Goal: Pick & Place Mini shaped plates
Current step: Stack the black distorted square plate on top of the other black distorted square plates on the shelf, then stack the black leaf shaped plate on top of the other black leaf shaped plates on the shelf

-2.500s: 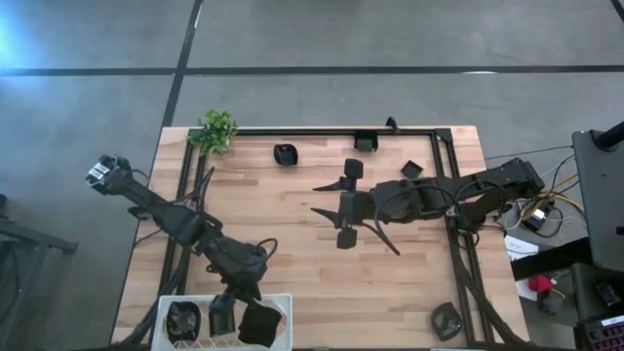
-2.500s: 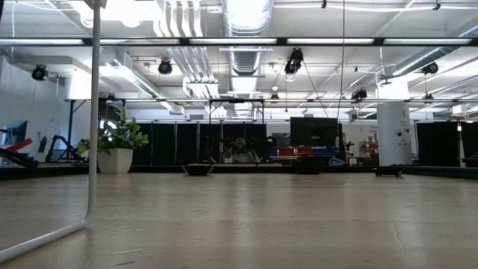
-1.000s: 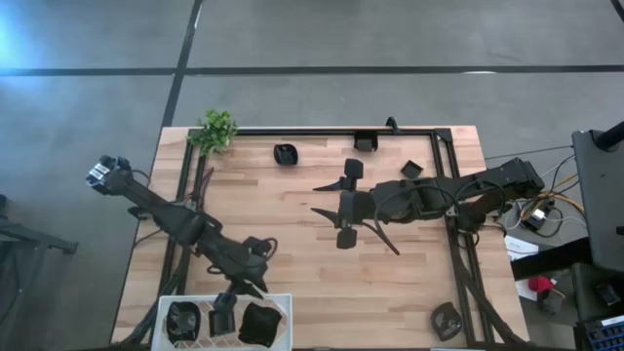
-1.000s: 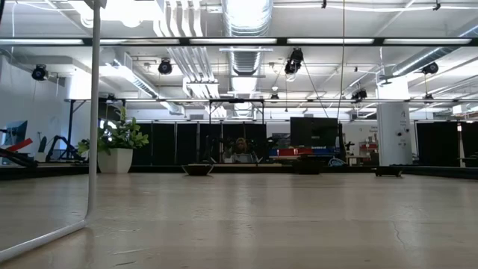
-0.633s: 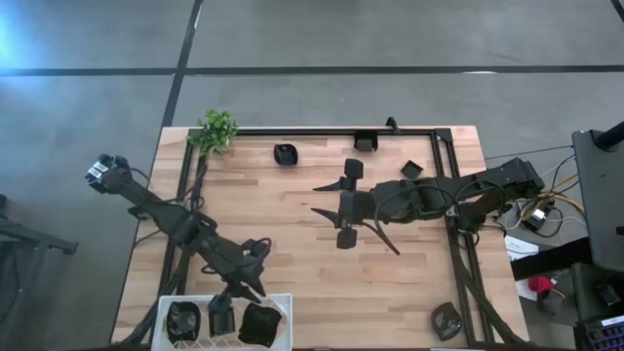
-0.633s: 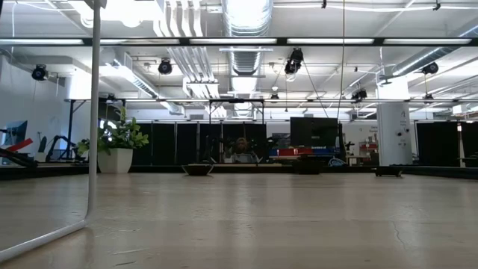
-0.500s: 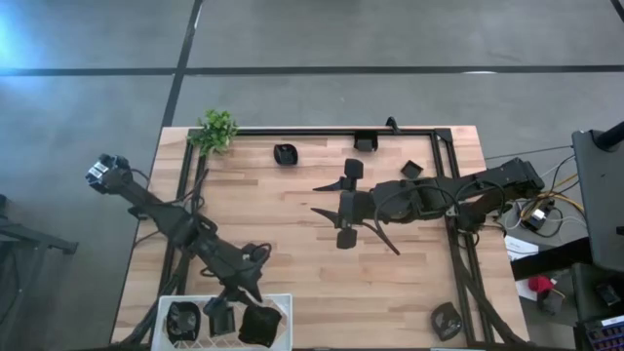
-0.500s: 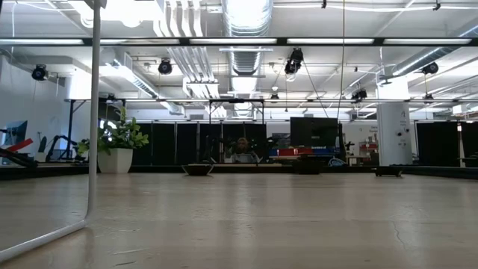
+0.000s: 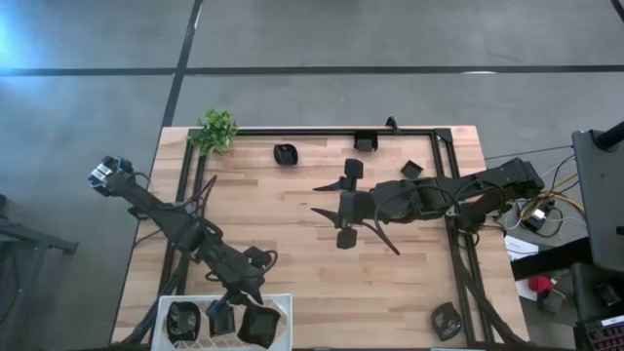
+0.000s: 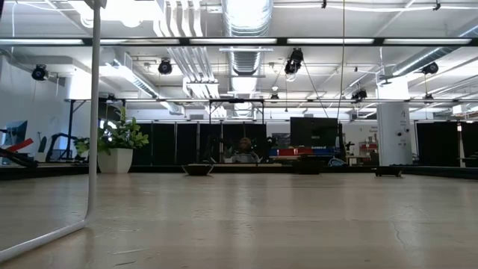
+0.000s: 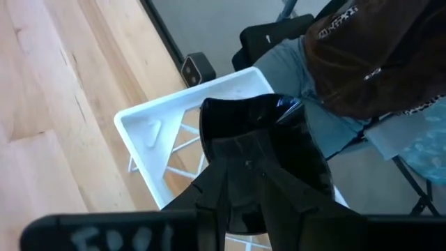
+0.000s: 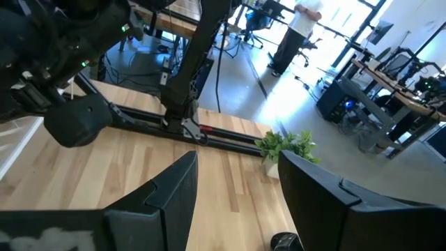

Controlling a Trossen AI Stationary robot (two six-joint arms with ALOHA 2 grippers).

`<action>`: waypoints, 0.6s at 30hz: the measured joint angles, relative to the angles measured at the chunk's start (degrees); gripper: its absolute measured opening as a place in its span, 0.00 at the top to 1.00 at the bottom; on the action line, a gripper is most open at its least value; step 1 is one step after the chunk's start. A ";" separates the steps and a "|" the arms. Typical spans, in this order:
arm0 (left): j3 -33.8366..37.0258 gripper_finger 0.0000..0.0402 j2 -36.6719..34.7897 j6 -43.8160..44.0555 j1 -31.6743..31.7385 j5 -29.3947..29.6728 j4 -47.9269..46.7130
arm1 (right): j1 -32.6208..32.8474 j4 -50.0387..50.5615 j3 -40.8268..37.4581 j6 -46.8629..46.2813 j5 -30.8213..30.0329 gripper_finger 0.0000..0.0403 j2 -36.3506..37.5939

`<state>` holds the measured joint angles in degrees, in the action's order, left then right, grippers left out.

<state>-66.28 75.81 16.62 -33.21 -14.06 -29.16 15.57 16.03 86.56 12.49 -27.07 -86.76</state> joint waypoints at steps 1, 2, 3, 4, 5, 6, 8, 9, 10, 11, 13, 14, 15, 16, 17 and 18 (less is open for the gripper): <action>-0.02 0.82 -0.10 0.06 -0.02 0.00 0.05 | 0.00 0.02 0.00 -0.05 0.00 0.51 0.00; -0.16 0.82 -0.24 0.13 -0.02 0.01 -0.05 | 0.00 0.02 0.00 -0.04 0.00 0.51 0.00; -0.38 0.82 -0.43 0.08 -0.02 0.01 -0.09 | 0.00 0.00 0.00 -0.07 0.00 0.51 0.00; -0.53 0.82 -0.72 -0.08 0.00 0.01 0.08 | 0.00 0.01 0.00 -0.07 0.00 0.51 0.00; -0.73 0.82 -1.05 -0.31 0.00 0.16 0.10 | 0.00 0.02 0.00 -0.07 0.00 0.51 0.00; -0.93 0.82 -1.24 -0.62 -0.02 0.82 0.12 | 0.00 0.00 0.00 -0.07 0.00 0.51 0.00; -1.11 0.82 -1.60 -1.41 -0.01 2.76 -0.22 | -0.02 0.02 0.00 -0.07 0.00 0.51 0.00; -1.11 0.82 -1.71 -1.63 0.09 4.59 -0.86 | -0.02 0.02 0.00 -0.07 0.00 0.51 0.00; -1.11 0.82 -1.84 -1.77 0.24 6.67 -1.39 | -0.02 0.02 0.00 -0.09 0.00 0.51 0.00; -1.14 0.82 -2.01 -1.87 0.42 9.08 -2.17 | -0.02 0.02 0.00 -0.09 0.00 0.51 0.00; -1.14 0.82 -2.31 -1.92 0.78 14.73 -5.04 | -0.02 0.04 0.00 -0.09 -0.02 0.51 0.00; -1.14 0.82 -2.39 -1.81 1.06 17.55 -6.44 | -0.08 0.04 0.00 -0.09 -0.03 0.51 0.00; -1.14 0.82 -2.47 -1.75 1.34 20.31 -7.72 | -0.09 0.04 0.00 -0.09 -0.06 0.51 0.00; -1.14 0.82 -2.53 -1.74 1.73 23.00 -8.96 | -0.09 0.07 0.00 -0.09 -0.09 0.51 0.03; -1.12 0.82 -2.57 -1.62 2.24 25.79 -9.71 | -0.22 0.07 0.00 -0.18 -0.11 0.51 0.05; -1.11 0.82 -2.65 -1.51 2.74 28.50 -10.02 | -0.31 0.11 0.00 -0.66 -0.13 0.51 0.15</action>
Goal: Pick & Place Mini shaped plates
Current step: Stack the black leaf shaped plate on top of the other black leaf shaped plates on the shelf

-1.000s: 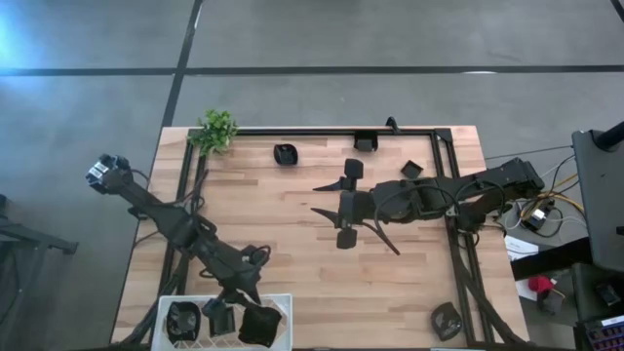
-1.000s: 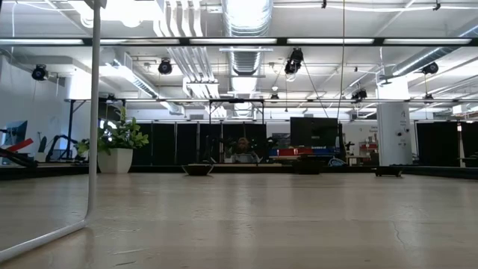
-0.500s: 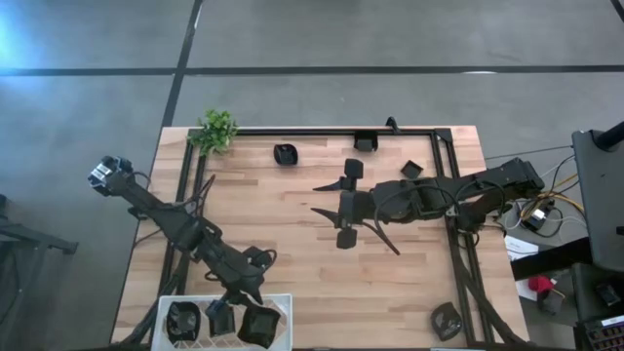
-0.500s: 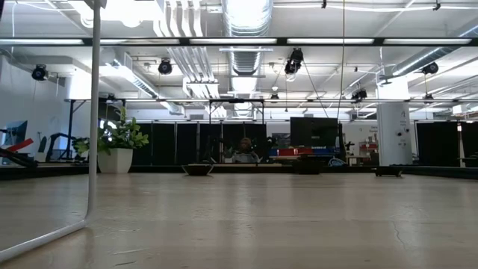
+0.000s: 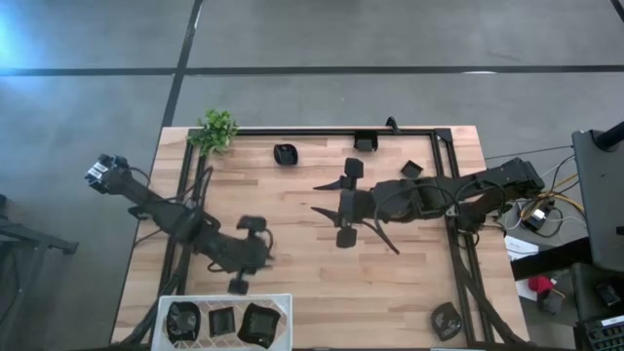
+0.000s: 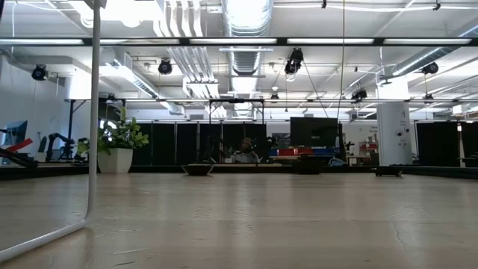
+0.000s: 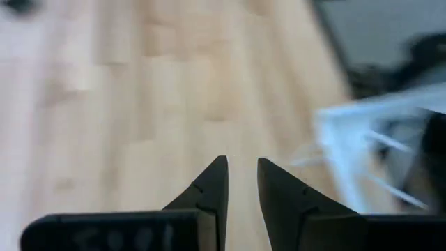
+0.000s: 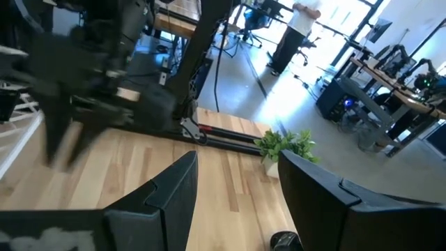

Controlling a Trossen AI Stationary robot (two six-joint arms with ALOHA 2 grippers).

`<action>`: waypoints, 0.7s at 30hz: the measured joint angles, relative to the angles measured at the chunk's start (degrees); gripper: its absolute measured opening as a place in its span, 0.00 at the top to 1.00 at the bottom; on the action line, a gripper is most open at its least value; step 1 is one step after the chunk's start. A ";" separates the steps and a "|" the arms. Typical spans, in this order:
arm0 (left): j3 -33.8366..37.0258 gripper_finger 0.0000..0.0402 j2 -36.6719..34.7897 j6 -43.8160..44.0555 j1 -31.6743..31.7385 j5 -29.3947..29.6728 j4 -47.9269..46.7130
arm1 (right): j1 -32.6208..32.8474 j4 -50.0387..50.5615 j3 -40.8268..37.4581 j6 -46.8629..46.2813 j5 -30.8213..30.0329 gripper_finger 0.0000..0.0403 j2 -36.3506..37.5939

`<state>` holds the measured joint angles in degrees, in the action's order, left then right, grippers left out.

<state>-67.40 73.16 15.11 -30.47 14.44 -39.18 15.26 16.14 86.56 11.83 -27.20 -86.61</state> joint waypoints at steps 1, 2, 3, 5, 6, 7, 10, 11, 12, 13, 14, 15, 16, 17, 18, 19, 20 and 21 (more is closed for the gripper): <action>0.00 0.82 -0.04 0.06 0.53 2.70 -0.31 | -0.12 0.13 0.00 -0.72 0.00 0.51 0.14; 0.05 0.82 -0.05 0.13 1.04 5.26 -0.76 | -0.34 0.39 0.00 -1.38 0.00 0.51 0.29; 0.19 0.82 -0.04 0.20 1.69 7.25 -1.01 | -0.62 0.74 0.00 -1.86 0.00 0.51 0.53; 0.72 0.82 -0.04 0.25 3.21 9.81 -1.09 | -1.38 2.32 0.00 -2.90 0.00 0.51 1.15; 1.12 0.82 -0.04 0.28 4.21 10.29 -1.22 | -1.89 3.17 0.00 -3.69 -0.02 0.51 1.48; 1.49 0.82 -0.04 0.70 5.24 10.65 -1.47 | -2.43 4.62 0.00 -4.71 0.00 0.51 1.90; 3.37 0.82 -0.05 2.69 9.25 11.10 -1.34 | -4.28 8.62 0.00 -7.85 0.02 0.51 2.85; 4.33 0.82 -0.04 3.86 10.87 11.22 -1.24 | -4.94 10.28 0.00 -8.65 0.02 0.51 3.18; 5.44 0.82 -0.05 5.23 12.56 11.42 -0.89 | -5.61 11.28 0.00 -9.25 0.02 0.51 3.40; 6.57 0.82 -0.04 6.52 14.17 11.96 -0.60 | -6.26 12.06 0.00 -9.89 0.02 0.51 3.80; 7.87 0.82 -0.04 7.60 15.62 12.68 -0.06 | -6.83 13.30 0.00 -10.38 0.04 0.51 4.10; 9.26 0.82 -0.04 8.40 17.05 13.31 1.20 | -7.44 14.19 0.00 -10.67 0.04 0.51 4.33; 10.64 0.82 -0.04 8.60 18.40 13.37 3.01 | -7.96 14.66 0.00 -10.73 0.06 0.51 4.66; 11.99 0.82 -0.04 8.66 19.56 13.33 4.65 | -8.50 15.46 0.00 -10.76 0.06 0.51 4.92; 13.45 0.82 -0.04 9.01 20.50 13.29 6.55 | -8.98 16.08 0.00 -10.78 0.07 0.51 5.16; 14.73 0.82 -0.04 9.61 21.43 13.25 8.72 | -9.58 16.46 0.00 -10.80 0.10 0.51 5.51; 15.81 0.82 -0.04 10.55 22.16 13.16 10.84 | -10.20 17.20 0.00 -10.78 0.16 0.51 5.76; 16.94 0.82 -0.04 11.64 22.77 13.26 13.33 | -10.87 17.99 0.00 -10.76 0.18 0.51 5.93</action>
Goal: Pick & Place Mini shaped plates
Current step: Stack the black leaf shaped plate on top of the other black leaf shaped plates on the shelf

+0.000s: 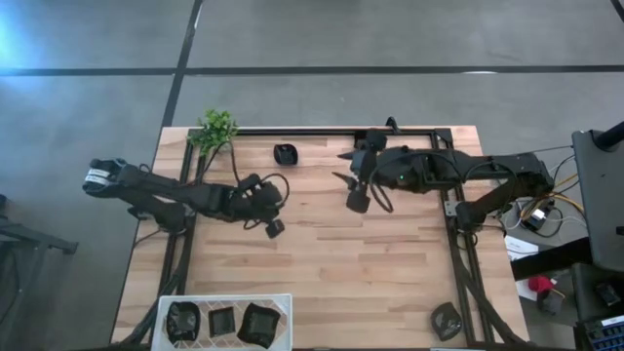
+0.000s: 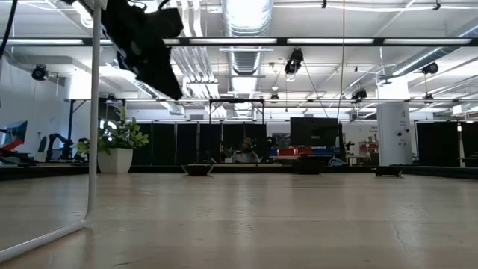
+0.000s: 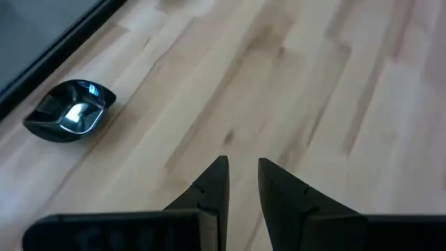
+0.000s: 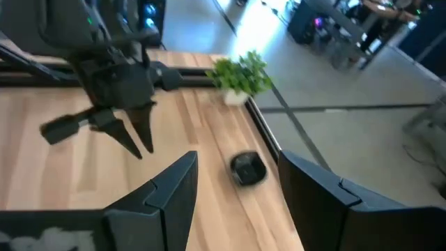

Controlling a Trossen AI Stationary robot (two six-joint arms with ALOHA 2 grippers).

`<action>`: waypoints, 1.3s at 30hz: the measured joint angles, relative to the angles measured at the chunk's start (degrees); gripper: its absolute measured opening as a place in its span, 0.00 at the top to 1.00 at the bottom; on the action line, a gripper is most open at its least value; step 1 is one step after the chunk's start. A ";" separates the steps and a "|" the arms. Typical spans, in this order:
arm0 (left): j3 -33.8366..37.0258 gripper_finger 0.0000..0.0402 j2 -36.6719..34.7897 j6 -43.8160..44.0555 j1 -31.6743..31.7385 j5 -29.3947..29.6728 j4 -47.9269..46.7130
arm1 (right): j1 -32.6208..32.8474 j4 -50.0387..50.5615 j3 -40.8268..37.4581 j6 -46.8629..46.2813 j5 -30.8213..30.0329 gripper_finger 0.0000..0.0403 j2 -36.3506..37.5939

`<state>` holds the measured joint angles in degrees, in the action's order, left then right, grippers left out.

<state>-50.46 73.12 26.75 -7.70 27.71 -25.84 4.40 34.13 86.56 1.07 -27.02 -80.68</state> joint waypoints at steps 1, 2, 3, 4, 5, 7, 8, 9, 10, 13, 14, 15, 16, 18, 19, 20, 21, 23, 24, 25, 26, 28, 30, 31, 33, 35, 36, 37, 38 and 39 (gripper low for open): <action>1.05 0.82 0.00 1.01 0.45 0.11 2.30 | -0.71 0.40 0.00 0.07 -0.01 0.51 0.09; 2.06 0.82 0.00 1.73 0.67 0.14 4.27 | -1.51 0.98 0.00 0.11 0.02 0.51 0.22; 3.06 0.82 0.00 2.01 0.71 0.15 6.02 | -2.45 2.11 0.00 0.11 0.08 0.51 0.28; 3.87 0.82 0.00 2.11 0.69 0.15 7.38 | -3.47 2.86 0.00 -0.08 0.36 0.51 0.26; 4.53 0.82 0.00 2.13 0.66 0.29 8.40 | -4.65 3.10 0.00 -0.63 1.32 0.51 0.15; 5.44 0.82 0.00 2.32 0.63 0.94 9.56 | -7.49 4.54 -0.24 -1.21 4.91 0.51 0.15; 5.82 0.82 0.00 2.80 0.63 1.73 9.65 | -8.87 4.71 -0.60 -1.27 7.40 0.51 -0.03; 6.18 0.82 0.00 3.51 0.63 3.18 9.66 | -10.10 4.61 -0.86 -1.33 9.90 0.51 -0.28; 6.73 0.82 0.00 4.30 0.66 5.28 9.96 | -11.41 4.53 -1.22 -1.45 12.11 0.51 -0.42; 9.14 0.82 0.00 6.42 1.02 12.68 12.24 | -14.30 4.25 -2.38 -1.74 15.33 0.51 -0.50; 10.07 0.82 0.00 7.42 1.24 14.32 13.37 | -15.12 4.02 -2.67 -1.72 15.35 0.51 -0.45; 11.09 0.82 0.00 8.12 1.51 15.40 14.63 | -15.91 3.96 -2.93 -1.73 15.48 0.51 -0.42; 12.23 0.82 0.01 8.99 1.69 16.14 16.48 | -16.55 3.83 -3.18 -1.89 15.51 0.51 -0.42; 15.39 0.82 0.50 11.55 1.83 17.53 21.56 | -17.72 3.67 -3.68 -2.46 15.49 0.51 -0.44; 17.19 0.82 0.84 12.33 1.83 18.50 24.83 | -18.08 3.32 -3.85 -2.44 15.47 0.51 -0.44; 19.08 0.82 1.18 12.41 1.83 19.44 28.65 | -18.30 2.94 -3.93 -2.42 15.47 0.51 -0.44; 20.97 0.82 1.49 12.51 1.83 20.00 32.84 | -18.52 2.87 -3.95 -2.42 15.49 0.51 -0.44; 24.77 0.82 1.91 15.07 2.30 20.43 41.10 | -18.72 2.80 -3.96 -2.38 15.53 0.51 -0.44; 26.49 0.82 2.21 17.32 2.70 20.59 44.78 | -18.75 2.77 -3.97 -2.12 15.54 0.51 -0.44; 27.89 0.82 2.47 19.85 3.15 20.69 47.77 | -18.80 2.61 -3.98 -1.55 15.53 0.51 -0.44; 28.94 0.82 2.69 22.15 3.67 20.73 49.62 | -18.81 2.35 -3.98 -1.16 15.53 0.51 -0.44; 30.16 0.82 3.17 25.84 4.95 20.74 51.10 | -18.83 1.89 -3.98 -1.01 15.51 0.51 -0.44; 30.34 0.82 3.81 27.83 6.44 20.56 50.86 | -18.83 1.28 -3.98 -0.75 15.51 0.51 -0.44; 30.31 0.82 4.09 28.43 7.28 20.07 51.03 | -18.83 1.04 -3.98 -0.63 15.53 0.51 -0.44; 29.66 0.82 4.77 29.04 8.87 19.12 51.10 | -18.81 0.78 -3.98 -0.58 15.51 0.51 -0.44; 28.98 0.82 5.73 29.55 10.51 17.58 51.29 | -18.81 0.80 -3.98 -0.47 15.51 0.51 -0.44; 28.78 0.82 6.31 30.40 11.24 17.19 51.23 | -18.81 0.83 -3.98 -0.45 15.51 0.51 -0.44; 28.55 0.82 6.95 31.57 11.96 16.94 51.27 | -18.82 0.82 -3.98 -0.47 15.51 0.51 -0.44; 28.46 0.82 7.53 32.73 12.65 16.79 51.25 | -18.81 0.81 -3.98 -0.50 15.51 0.51 -0.44; 28.46 0.82 7.98 34.21 13.28 16.78 51.16 | -18.81 0.80 -3.98 -0.59 15.51 0.51 -0.44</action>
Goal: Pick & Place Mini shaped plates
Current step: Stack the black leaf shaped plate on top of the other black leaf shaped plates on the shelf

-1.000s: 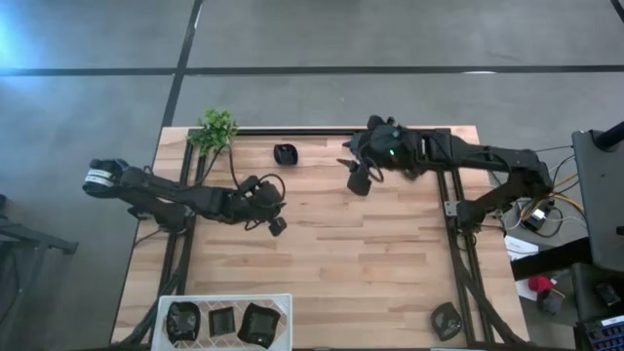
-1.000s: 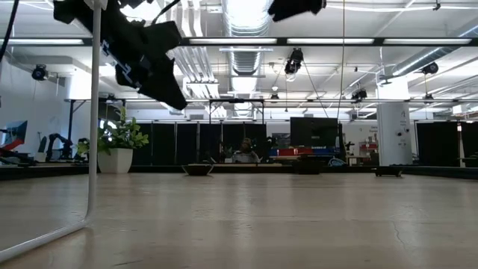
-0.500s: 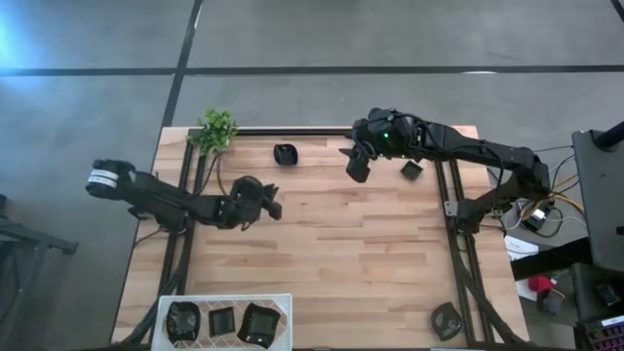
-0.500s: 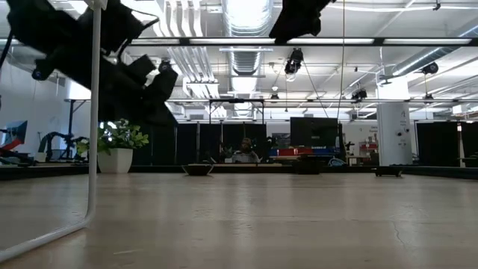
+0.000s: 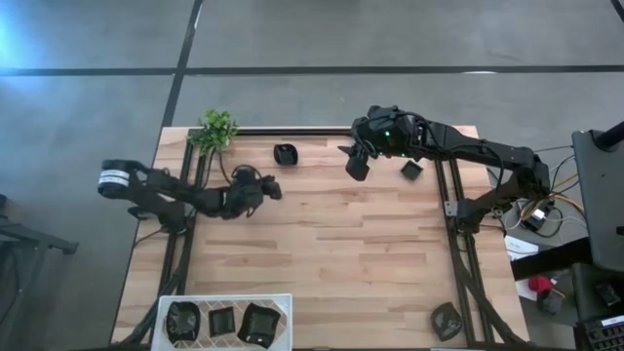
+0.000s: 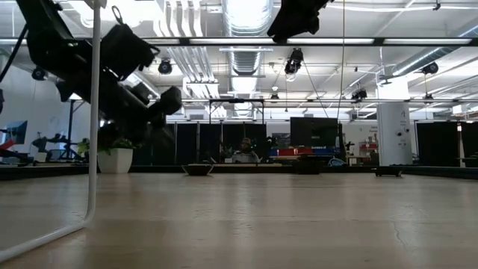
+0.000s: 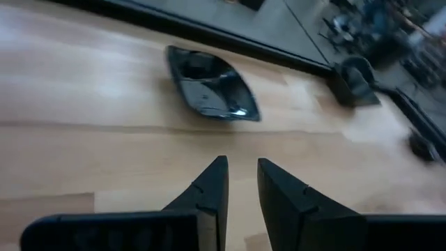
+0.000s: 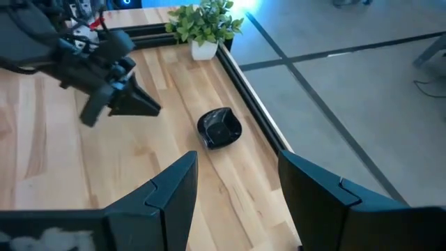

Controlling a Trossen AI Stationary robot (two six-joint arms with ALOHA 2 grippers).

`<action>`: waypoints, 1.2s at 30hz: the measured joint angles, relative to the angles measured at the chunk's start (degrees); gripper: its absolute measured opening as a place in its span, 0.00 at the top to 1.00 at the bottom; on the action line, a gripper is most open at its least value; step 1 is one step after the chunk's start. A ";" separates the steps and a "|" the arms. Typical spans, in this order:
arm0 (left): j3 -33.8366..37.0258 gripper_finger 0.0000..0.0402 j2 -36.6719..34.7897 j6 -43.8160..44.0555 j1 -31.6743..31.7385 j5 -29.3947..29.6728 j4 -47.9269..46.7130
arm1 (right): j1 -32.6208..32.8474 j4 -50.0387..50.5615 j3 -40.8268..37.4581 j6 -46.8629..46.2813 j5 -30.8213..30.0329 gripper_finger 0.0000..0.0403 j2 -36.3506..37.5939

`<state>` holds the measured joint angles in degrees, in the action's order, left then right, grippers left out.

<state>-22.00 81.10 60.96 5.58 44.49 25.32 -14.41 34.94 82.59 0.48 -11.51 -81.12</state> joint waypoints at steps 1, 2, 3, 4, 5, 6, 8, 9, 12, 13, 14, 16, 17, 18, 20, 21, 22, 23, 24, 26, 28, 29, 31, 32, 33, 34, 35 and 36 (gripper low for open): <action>0.00 0.82 0.41 2.00 0.61 0.01 0.01 | 0.00 0.00 0.00 -0.06 0.00 0.51 0.00; 0.00 0.82 0.83 4.38 1.17 -0.09 0.03 | 0.00 0.00 0.00 -0.06 0.00 0.51 0.00; 0.00 0.82 1.19 6.15 1.65 -0.38 0.06 | 0.00 -0.02 0.00 -0.06 0.00 0.51 0.00; 0.02 0.82 1.58 6.88 2.12 -0.66 0.28 | 0.00 -0.06 0.00 -0.06 0.00 0.51 0.00; 0.02 0.82 2.02 7.03 2.53 -0.93 0.79 | 0.00 -0.15 0.00 -0.04 0.00 0.51 0.00; 0.02 0.82 2.45 7.07 2.82 -1.07 1.26 | 0.00 -0.23 0.00 0.01 0.00 0.51 0.00; -0.27 0.82 3.82 7.15 3.33 -1.05 1.82 | 0.00 -0.30 0.00 0.12 0.00 0.51 0.00; -0.58 0.82 4.67 7.06 3.44 -1.09 2.29 | 0.00 -0.44 0.00 0.12 0.00 0.51 0.00; -2.38 0.82 7.16 2.86 3.44 -1.14 3.05 | 0.00 -0.63 0.00 0.12 0.00 0.51 0.00; -3.05 0.82 7.96 -0.07 3.44 -1.17 3.21 | 0.00 -0.61 0.00 0.12 -0.02 0.51 0.00; -3.68 0.82 8.77 -3.27 3.44 -1.15 3.14 | 0.00 -0.61 0.00 0.12 -0.01 0.51 0.00; -5.07 0.82 9.98 -10.95 3.44 -1.81 2.94 | 0.00 -0.59 0.00 0.12 -0.01 0.51 0.00; -5.91 0.82 10.32 -16.67 3.44 -2.75 2.81 | 0.00 -0.59 0.00 0.11 -0.02 0.51 0.00; -6.76 0.82 10.50 -23.26 3.44 -4.86 2.65 | 0.00 -0.59 0.00 0.03 -0.02 0.51 0.00; -8.43 0.82 10.93 -35.30 3.33 -9.12 0.95 | 0.00 -0.55 0.00 -0.01 -0.02 0.51 0.00; -9.06 0.82 11.07 -40.44 3.26 -10.20 -0.95 | 0.00 -0.53 0.00 -0.01 -0.02 0.51 0.00; -9.67 0.82 11.20 -44.65 3.20 -10.58 -2.71 | 0.00 -0.51 0.00 -0.01 -0.02 0.51 0.00; -10.32 0.82 11.21 -48.45 3.20 -10.76 -4.40 | 0.00 -0.49 0.00 -0.01 -0.02 0.51 0.00; -10.76 0.82 11.05 -52.10 3.25 -10.85 -6.07 | 0.00 -0.43 0.00 0.19 -0.02 0.51 0.00; -11.03 0.82 10.85 -60.45 3.65 -10.95 -7.12 | -0.01 -0.39 0.00 1.42 -0.02 0.51 0.00; -10.76 0.82 10.84 -71.10 3.83 -10.97 -6.64 | -0.09 -0.23 0.00 1.97 -0.02 0.51 0.05; -10.63 0.82 10.84 -75.44 3.92 -10.97 -6.50 | -0.11 -0.04 0.00 1.98 -0.02 0.51 0.07; -10.62 0.82 10.84 -80.28 4.33 -11.39 -6.21 | -0.20 0.59 0.00 2.20 -0.02 0.51 0.07; -10.62 0.82 10.84 -80.82 4.69 -11.65 -6.18 | -0.22 1.00 0.00 2.38 -0.02 0.51 0.09; -10.62 0.82 10.84 -80.83 5.23 -11.85 -6.00 | -0.22 1.36 0.00 2.67 -0.02 0.51 0.09; -10.62 0.82 10.97 -80.39 5.90 -11.78 -5.90 | -0.22 1.52 0.00 2.92 -0.02 0.51 0.09; -10.62 0.82 11.09 -79.71 6.52 -11.35 -5.92 | -0.22 1.58 0.00 3.11 -0.02 0.51 0.09; -10.62 0.82 11.21 -78.85 7.16 -10.77 -5.84 | -0.23 1.67 0.00 3.41 -0.02 0.51 0.12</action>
<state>-32.62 92.31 -17.89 12.73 33.72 19.48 -14.64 36.60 82.59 3.89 -11.53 -81.00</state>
